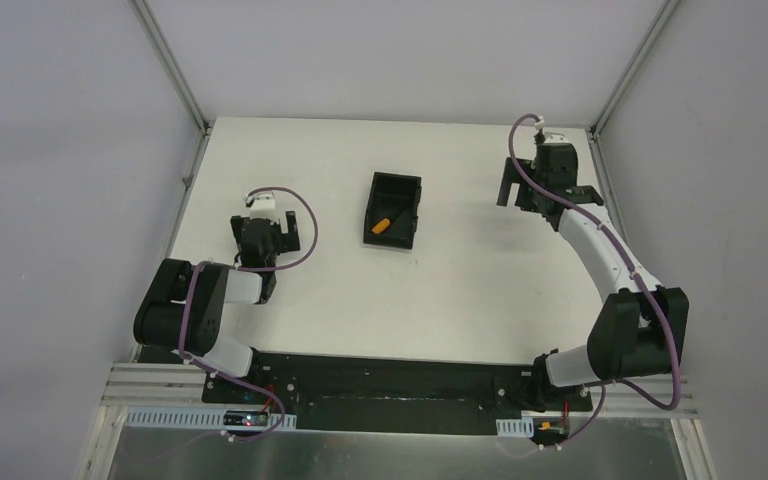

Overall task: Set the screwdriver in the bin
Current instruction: Reset both arms

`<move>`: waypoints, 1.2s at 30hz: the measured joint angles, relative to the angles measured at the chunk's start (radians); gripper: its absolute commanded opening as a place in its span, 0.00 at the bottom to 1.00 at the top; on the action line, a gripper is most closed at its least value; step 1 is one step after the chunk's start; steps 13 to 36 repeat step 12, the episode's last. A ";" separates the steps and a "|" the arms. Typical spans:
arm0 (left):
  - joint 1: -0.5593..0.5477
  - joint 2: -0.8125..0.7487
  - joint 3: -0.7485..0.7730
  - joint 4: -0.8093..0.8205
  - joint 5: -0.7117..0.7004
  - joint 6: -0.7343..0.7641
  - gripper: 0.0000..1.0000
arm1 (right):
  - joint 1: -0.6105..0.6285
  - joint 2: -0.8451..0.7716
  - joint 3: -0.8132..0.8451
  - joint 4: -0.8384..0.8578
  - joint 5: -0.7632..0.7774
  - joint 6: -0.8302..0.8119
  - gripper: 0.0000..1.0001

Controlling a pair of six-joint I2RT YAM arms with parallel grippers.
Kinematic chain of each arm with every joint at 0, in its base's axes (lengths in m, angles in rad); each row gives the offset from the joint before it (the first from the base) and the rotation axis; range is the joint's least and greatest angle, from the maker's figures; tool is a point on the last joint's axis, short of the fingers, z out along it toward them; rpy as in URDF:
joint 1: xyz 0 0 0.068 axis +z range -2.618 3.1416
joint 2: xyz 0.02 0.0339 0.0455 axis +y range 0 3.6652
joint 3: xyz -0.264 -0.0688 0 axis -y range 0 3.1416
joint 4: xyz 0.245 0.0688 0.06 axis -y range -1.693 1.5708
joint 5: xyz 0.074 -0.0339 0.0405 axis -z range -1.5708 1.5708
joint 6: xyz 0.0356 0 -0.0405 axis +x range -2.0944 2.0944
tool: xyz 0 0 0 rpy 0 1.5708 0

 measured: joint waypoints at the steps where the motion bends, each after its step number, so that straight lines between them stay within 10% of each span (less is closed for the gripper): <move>1: 0.000 0.000 0.000 0.000 0.000 0.000 0.99 | -0.008 0.000 -0.005 0.006 -0.010 -0.003 0.99; 36: 0.000 0.000 0.000 0.000 0.000 0.000 0.99 | -0.069 0.000 -0.049 0.038 -0.095 -0.013 0.99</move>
